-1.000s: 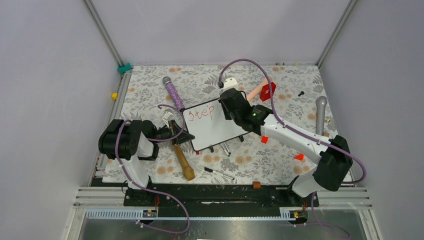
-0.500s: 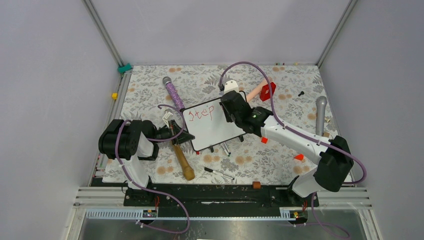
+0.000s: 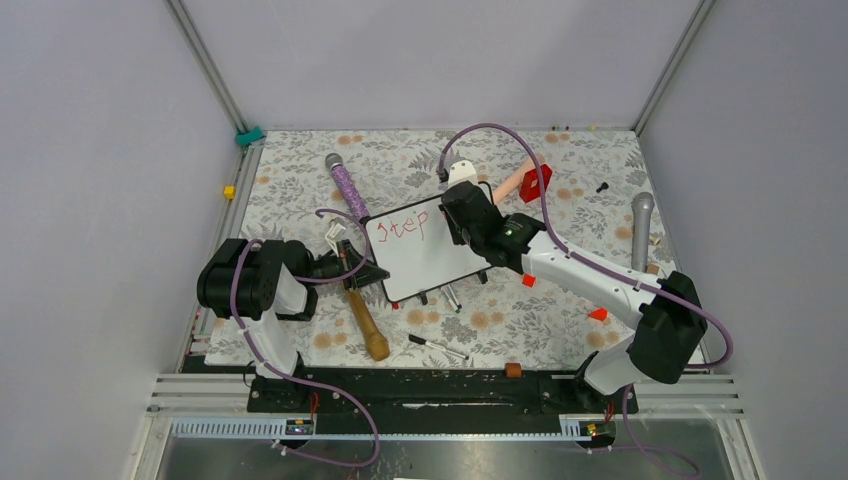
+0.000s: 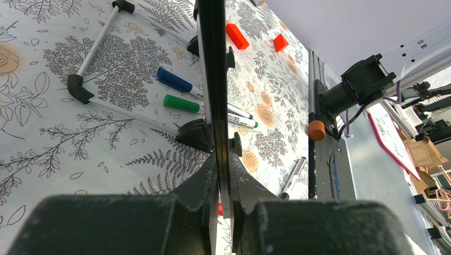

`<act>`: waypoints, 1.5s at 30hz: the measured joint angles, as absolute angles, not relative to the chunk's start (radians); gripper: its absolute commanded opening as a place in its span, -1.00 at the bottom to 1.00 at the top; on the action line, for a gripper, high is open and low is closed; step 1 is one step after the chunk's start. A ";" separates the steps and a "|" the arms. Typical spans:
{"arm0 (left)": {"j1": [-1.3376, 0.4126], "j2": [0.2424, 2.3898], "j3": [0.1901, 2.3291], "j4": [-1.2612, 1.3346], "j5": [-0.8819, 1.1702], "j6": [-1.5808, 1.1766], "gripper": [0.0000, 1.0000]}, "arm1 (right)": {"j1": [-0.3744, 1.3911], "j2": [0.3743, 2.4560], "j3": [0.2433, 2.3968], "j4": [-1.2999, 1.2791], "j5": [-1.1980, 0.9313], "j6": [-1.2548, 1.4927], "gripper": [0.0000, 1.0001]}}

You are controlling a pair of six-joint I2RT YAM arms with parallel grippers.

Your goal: Write a sentence on the whiteboard

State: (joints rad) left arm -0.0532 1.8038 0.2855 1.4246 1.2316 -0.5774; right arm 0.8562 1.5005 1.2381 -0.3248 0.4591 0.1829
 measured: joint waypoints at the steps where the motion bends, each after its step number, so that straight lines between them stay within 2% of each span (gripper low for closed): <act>1: -0.053 1.804 0.286 1.425 1.232 -0.577 -1.00 | 0.856 1.501 1.238 -0.325 0.459 0.183 -1.00; 45: -0.054 1.804 0.286 1.426 1.232 -0.577 -1.00 | 0.847 1.519 1.282 -0.332 0.489 0.175 -1.00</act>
State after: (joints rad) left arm -0.0536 1.8038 0.2855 1.4258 1.2316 -0.5770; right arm 0.8474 1.5188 1.2819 -0.3321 0.4889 0.1745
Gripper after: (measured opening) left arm 0.087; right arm 0.156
